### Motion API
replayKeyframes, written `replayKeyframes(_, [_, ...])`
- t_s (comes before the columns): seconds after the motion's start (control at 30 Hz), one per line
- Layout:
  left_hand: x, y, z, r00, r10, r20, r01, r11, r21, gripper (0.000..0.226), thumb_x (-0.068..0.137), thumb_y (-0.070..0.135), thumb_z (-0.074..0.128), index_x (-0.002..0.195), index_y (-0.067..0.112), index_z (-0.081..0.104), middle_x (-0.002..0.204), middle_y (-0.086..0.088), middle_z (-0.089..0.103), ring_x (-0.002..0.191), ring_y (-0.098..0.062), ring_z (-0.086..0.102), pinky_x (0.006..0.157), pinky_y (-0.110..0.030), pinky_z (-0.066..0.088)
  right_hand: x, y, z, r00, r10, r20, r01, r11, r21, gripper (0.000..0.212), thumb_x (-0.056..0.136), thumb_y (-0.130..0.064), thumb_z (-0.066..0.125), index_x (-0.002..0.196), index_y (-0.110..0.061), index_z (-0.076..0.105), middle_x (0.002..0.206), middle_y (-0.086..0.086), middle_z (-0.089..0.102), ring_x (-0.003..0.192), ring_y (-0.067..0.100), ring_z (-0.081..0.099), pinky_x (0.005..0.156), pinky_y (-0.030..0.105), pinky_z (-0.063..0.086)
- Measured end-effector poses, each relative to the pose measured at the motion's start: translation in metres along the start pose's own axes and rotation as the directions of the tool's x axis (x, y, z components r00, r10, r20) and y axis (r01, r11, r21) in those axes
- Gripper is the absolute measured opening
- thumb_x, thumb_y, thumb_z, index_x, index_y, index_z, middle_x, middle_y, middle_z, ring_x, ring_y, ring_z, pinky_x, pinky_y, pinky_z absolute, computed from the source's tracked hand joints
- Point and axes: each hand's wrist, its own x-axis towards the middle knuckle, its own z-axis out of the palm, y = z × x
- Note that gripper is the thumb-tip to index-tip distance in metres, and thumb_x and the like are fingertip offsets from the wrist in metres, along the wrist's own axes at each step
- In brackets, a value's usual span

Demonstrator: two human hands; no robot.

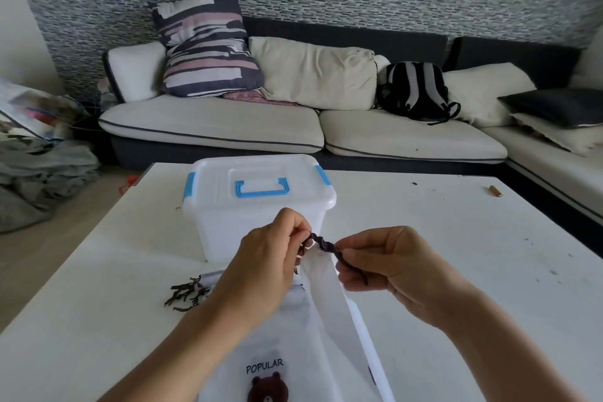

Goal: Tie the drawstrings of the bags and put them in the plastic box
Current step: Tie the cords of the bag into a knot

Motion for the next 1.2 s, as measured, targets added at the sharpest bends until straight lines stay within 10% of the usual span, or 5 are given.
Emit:
replayKeyframes(0.57, [0.002,-0.011,-0.016,0.969,0.145,0.201,-0.224,0.862,0.456,0.019,0.105,0.036,0.026,0.096,0.024,0.037,0.071,0.004,0.062,0.047,-0.028,0.057,0.043,-0.041,0.05,-0.002,-0.006,-0.008,0.99,-0.139,0.005,0.134,0.944,-0.302,0.02,0.085,0.01,0.065,0.092,-0.005,0.078,0.072,0.02,0.072,0.059,0.022,0.06,0.06,0.029,0.053])
replayKeyframes(0.7, [0.002,-0.011,-0.016,0.967,0.144,0.211,-0.237,0.815,0.528,0.022,0.098,0.014,0.056,0.09,0.023,0.037,0.062,0.011,0.039,0.034,-0.024,0.04,0.032,-0.03,0.036,-0.002,-0.005,-0.01,0.988,-0.153,0.014,0.149,0.929,-0.337,0.019,0.084,0.011,0.066,0.091,-0.003,0.077,0.069,0.018,0.072,0.054,0.019,0.059,0.058,0.028,0.052])
replayKeyframes(1.2, [-0.002,-0.02,-0.025,0.962,0.073,0.264,-0.196,0.855,0.479,0.021,0.098,0.013,0.055,0.094,0.025,0.038,0.077,0.008,0.056,0.055,-0.026,0.057,0.051,-0.041,0.051,0.005,-0.002,-0.009,0.984,-0.18,0.02,0.175,0.92,-0.35,0.016,0.084,0.011,0.068,0.087,-0.002,0.078,0.069,0.016,0.073,0.054,0.019,0.059,0.056,0.026,0.052])
